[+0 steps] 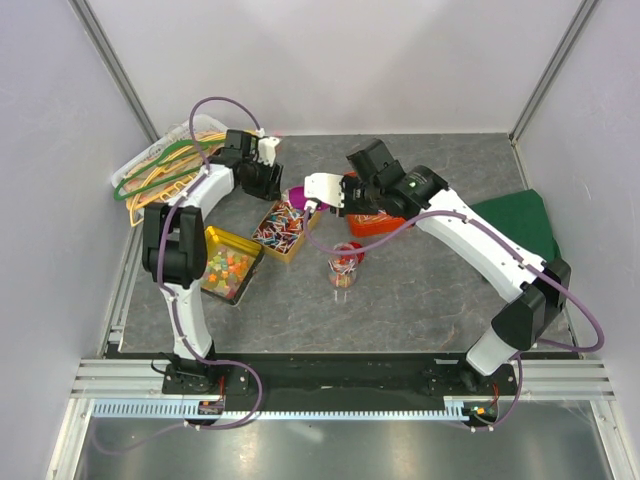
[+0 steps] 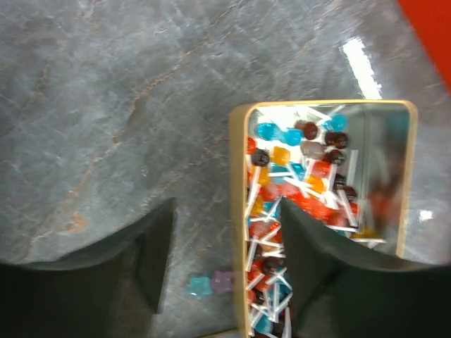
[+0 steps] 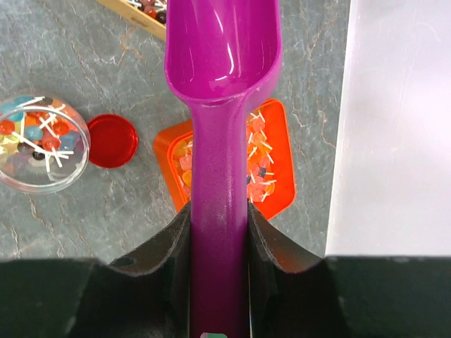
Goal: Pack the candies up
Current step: Adjust the spatula, then scoop the fake candies from the storage box.
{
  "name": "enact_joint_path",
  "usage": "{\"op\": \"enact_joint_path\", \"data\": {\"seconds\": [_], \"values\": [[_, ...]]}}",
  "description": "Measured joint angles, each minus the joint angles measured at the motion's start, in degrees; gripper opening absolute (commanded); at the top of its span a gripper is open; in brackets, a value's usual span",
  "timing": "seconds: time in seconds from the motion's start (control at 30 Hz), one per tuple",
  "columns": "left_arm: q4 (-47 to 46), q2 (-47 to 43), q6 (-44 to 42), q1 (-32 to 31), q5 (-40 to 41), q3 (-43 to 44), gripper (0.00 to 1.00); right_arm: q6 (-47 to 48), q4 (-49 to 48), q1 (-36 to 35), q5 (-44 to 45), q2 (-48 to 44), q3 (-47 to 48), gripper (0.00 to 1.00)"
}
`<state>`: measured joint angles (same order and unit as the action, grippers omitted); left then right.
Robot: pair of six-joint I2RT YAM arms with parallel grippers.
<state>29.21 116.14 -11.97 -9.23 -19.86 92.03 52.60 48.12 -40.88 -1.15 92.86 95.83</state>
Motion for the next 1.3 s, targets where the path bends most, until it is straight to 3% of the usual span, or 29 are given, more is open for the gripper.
{"op": "enact_joint_path", "data": {"seconds": [0.43,0.87,0.97,1.17,1.3], "values": [[-1.1,3.9,-3.2,-3.6,6.6,-0.5,0.40,3.7,3.8,-2.5,6.1,3.5,4.9,0.00],[-4.0,4.3,-6.4,-6.1,12.5,-2.6,0.37,4.9,5.5,-4.8,8.3,3.5,5.0,0.00],[-4.3,4.3,-7.0,-6.8,13.3,-3.2,0.29,5.6,5.6,-5.0,9.2,3.7,5.0,0.00],[-4.8,5.0,-7.8,-7.5,14.0,-3.4,0.02,7.7,6.0,-5.1,11.4,5.5,5.9,0.00],[-5.7,5.0,-7.7,-7.6,13.5,-3.4,0.02,9.7,6.1,-5.2,13.3,7.4,7.0,0.00]]}}
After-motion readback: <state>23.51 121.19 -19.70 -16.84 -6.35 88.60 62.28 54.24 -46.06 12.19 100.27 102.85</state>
